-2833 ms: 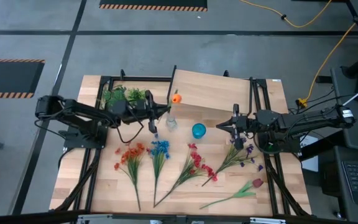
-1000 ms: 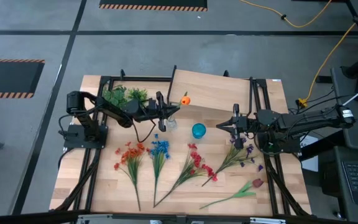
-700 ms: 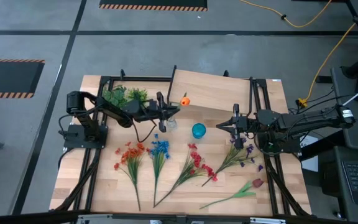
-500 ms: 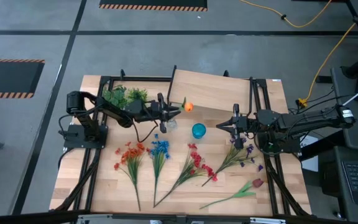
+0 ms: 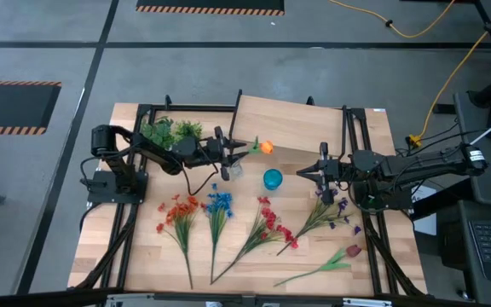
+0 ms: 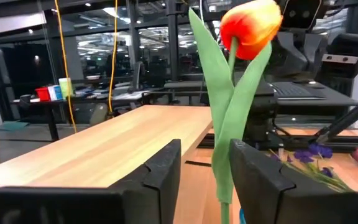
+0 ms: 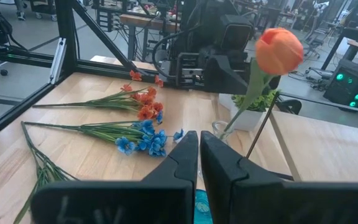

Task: Pick and place flowers into a vace then onto a shelf
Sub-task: Put the orange flower into the transparent vase, then put the red flowers into the transparent vase

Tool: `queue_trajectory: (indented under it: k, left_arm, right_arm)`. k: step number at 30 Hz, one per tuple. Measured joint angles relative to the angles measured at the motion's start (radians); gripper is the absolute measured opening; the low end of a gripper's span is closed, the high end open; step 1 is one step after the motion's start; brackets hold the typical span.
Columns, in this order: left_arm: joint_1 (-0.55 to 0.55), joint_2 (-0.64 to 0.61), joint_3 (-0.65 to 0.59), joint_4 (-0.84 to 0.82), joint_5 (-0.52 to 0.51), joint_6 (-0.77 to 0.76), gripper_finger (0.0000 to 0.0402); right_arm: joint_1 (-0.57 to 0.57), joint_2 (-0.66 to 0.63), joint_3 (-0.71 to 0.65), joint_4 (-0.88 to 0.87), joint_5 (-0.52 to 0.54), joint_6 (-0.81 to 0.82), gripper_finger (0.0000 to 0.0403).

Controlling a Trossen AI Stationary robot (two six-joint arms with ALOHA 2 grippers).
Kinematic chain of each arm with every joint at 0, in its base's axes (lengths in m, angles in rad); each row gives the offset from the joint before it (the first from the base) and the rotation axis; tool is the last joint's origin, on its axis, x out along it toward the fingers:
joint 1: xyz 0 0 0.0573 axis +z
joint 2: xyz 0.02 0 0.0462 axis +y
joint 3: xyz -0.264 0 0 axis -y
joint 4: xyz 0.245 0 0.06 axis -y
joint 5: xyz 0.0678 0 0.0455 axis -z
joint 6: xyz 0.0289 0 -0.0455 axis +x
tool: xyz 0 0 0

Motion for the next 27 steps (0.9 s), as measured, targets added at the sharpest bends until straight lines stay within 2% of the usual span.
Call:
queue_trajectory:
  k: [7, 13, 21, 27]
  left_arm:
    - [0.000, -0.046, 0.000, -0.048, 0.010, -0.016, 0.0151]
    - [-0.006, -0.139, 0.000, -0.186, 0.011, -0.011, 0.0150]
    - [-0.060, -0.319, 0.000, -0.485, 0.011, 0.068, 0.0147]
    - [-0.104, -0.479, 0.000, -0.808, 0.010, 0.060, 0.0137]
  right_arm:
    - [0.000, 0.000, 0.000, -0.020, 0.000, 0.001, 0.0023]
    - [0.000, 0.000, 0.000, -0.038, 0.000, 0.002, 0.0023]
    - [0.000, 0.000, 0.000, -0.038, 0.000, 0.033, 0.0023]
    - [0.000, 0.000, 0.000, -0.038, 0.000, 0.050, 0.0023]
